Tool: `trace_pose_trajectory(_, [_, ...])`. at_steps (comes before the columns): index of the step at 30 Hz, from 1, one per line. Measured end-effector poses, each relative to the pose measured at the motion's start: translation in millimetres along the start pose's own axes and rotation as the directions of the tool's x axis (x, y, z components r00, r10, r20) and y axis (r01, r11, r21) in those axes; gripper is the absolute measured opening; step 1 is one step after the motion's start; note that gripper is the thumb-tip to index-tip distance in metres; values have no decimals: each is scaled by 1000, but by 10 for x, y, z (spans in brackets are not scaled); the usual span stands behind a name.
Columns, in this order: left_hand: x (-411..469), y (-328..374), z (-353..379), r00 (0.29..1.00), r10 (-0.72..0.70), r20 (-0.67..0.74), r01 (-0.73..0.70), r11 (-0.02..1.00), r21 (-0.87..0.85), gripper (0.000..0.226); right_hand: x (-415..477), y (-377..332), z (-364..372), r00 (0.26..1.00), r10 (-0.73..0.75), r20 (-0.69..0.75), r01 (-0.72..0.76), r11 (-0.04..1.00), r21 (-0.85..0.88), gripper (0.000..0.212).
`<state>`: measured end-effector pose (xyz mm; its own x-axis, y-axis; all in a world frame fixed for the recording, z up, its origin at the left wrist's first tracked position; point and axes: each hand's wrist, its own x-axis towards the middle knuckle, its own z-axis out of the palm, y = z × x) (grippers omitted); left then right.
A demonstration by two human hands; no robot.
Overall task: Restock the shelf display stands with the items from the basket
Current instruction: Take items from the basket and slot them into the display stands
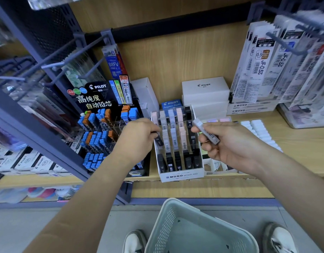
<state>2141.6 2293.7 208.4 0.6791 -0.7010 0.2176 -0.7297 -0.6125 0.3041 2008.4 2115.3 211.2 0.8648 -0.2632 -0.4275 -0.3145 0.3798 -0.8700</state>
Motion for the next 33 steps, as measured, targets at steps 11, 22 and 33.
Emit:
trace_pose_trajectory(11, [66,-5,175,999,37,-14,-35,992,123,11,-12,14,-16,1000,-3,17,3,1000,21,24])
trace_pose_trajectory(22, [-77,337,-227,962,-244,126,255,623,-740,8,-48,60,98,982,-22,188,17,999,30,20])
trace_pose_trajectory(33, [-75,162,-539,907,-390,-156,112,583,-805,14,-77,5,165,990,-129,-50,121,984,-129,22])
